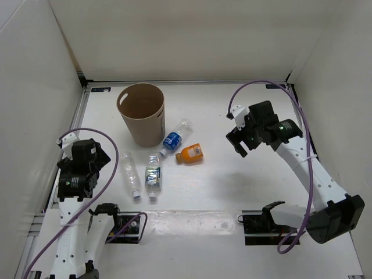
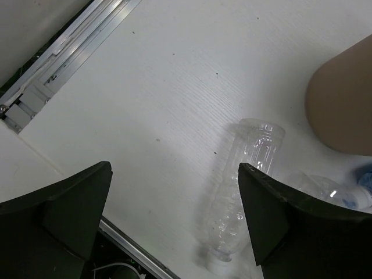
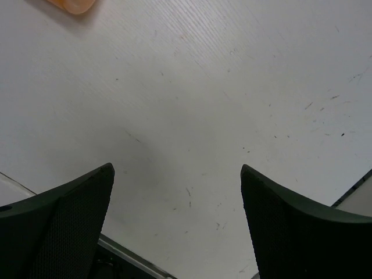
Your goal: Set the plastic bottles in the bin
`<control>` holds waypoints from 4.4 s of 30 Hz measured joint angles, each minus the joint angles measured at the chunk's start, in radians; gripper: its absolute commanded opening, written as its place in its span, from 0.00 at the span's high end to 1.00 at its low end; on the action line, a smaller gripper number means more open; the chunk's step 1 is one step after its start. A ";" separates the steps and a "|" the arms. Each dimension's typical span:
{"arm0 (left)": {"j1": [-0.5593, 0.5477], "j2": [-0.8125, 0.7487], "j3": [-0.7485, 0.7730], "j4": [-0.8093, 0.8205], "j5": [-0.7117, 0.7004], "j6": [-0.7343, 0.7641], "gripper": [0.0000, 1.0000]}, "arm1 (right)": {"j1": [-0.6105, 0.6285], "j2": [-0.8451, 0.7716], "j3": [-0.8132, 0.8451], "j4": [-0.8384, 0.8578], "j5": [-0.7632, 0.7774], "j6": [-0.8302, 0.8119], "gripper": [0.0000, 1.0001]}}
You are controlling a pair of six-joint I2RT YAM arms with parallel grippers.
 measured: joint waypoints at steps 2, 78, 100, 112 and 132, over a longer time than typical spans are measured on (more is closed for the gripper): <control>0.001 -0.021 -0.020 -0.009 -0.005 -0.014 0.00 | 0.018 -0.003 -0.023 0.010 0.041 -0.007 0.10; -0.256 -0.080 -0.051 -0.258 -0.282 -0.360 0.00 | 0.170 0.797 0.411 -0.072 -0.489 -1.009 0.10; -0.293 -0.065 -0.051 -0.275 -0.296 -0.384 0.00 | 0.230 0.897 0.450 -0.093 -0.483 -0.969 0.11; -0.315 -0.031 -0.051 -0.274 -0.288 -0.381 0.00 | 0.272 0.929 0.468 0.005 -0.383 -0.823 0.40; -0.322 -0.030 -0.051 -0.274 -0.288 -0.380 0.00 | 0.184 0.859 0.516 -0.134 -0.392 -0.708 0.94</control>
